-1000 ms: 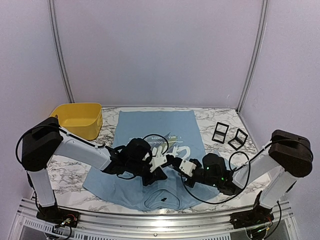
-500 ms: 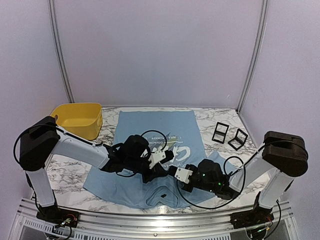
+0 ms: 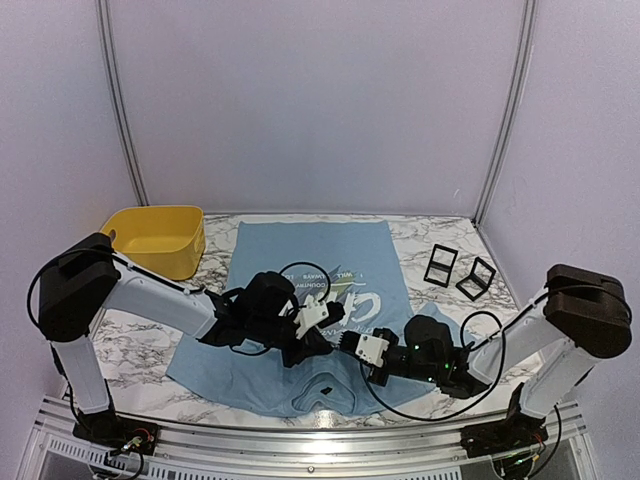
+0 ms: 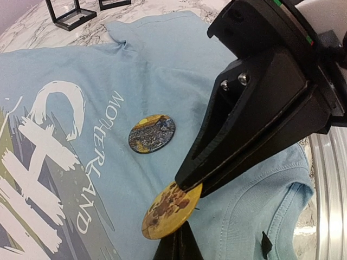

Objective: Pin the brooch onto the clothing

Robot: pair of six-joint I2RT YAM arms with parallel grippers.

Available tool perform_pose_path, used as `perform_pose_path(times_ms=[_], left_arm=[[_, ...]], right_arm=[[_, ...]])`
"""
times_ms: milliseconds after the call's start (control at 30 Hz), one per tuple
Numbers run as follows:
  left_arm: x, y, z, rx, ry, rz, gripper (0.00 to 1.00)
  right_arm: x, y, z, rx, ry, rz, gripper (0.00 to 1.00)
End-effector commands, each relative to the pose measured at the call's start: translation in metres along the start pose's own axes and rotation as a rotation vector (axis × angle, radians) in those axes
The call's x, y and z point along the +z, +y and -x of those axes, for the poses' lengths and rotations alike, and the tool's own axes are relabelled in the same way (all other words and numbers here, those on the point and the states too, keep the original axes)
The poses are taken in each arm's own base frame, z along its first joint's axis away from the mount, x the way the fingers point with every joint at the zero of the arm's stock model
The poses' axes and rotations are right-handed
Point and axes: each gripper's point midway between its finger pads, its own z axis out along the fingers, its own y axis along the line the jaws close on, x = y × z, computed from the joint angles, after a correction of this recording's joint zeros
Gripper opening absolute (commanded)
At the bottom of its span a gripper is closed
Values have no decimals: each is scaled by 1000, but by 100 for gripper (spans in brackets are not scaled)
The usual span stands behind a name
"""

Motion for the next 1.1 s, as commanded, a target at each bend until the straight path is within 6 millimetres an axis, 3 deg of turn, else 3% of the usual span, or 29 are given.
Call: perform_pose_path(times_ms=[0, 267, 433, 533, 1067], left_arm=[[-10, 3, 16, 12, -50, 12, 0], [-12, 0, 16, 13, -53, 0, 0], [-14, -3, 19, 20, -65, -13, 0], [-16, -3, 19, 24, -67, -11, 0], [-16, 1, 19, 18, -68, 4, 0]], right_arm=[[-2, 17, 9, 28, -28, 93, 0], [-4, 0, 15, 29, -42, 11, 0], [4, -29, -3, -54, 40, -166, 0], [4, -34, -8, -104, 53, -206, 0], [1, -3, -14, -179, 54, -69, 0]])
